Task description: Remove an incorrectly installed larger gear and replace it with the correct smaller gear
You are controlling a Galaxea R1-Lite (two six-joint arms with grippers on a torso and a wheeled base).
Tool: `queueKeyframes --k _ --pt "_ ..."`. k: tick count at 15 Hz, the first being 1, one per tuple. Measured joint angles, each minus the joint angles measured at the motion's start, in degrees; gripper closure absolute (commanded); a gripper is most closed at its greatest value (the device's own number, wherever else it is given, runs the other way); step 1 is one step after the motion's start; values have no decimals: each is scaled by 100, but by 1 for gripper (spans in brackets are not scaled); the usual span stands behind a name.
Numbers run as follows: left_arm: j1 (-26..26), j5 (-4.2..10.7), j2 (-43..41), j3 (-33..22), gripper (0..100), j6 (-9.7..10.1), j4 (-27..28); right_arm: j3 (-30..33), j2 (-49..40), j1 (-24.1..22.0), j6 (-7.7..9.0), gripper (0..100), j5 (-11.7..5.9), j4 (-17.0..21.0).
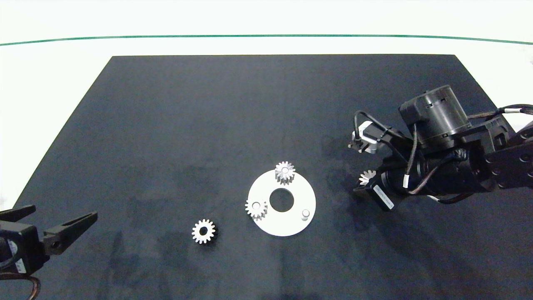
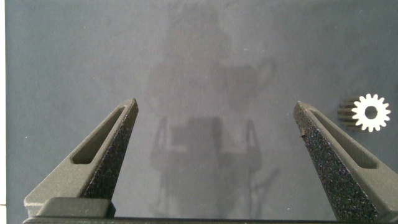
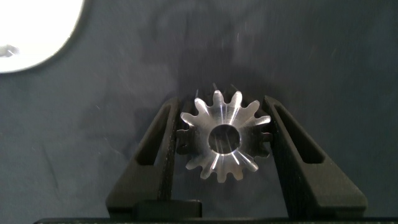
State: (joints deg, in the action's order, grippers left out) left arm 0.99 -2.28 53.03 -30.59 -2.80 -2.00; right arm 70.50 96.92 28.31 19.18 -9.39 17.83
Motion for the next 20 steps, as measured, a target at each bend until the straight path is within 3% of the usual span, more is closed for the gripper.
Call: queueKeyframes --k 10,11,15,20 --pt "13 16 41 63 0 0 0 -230 -12 -185 -33 72 11 0" --pt "11 16 44 66 0 0 0 -243 -12 -185 -33 0 13 -4" --pt "5 17 49 63 0 -4 0 -286 -30 -190 -33 0 13 -11" --pt "28 -6 44 68 0 -268 2 -410 -182 -190 -102 0 24 -1"
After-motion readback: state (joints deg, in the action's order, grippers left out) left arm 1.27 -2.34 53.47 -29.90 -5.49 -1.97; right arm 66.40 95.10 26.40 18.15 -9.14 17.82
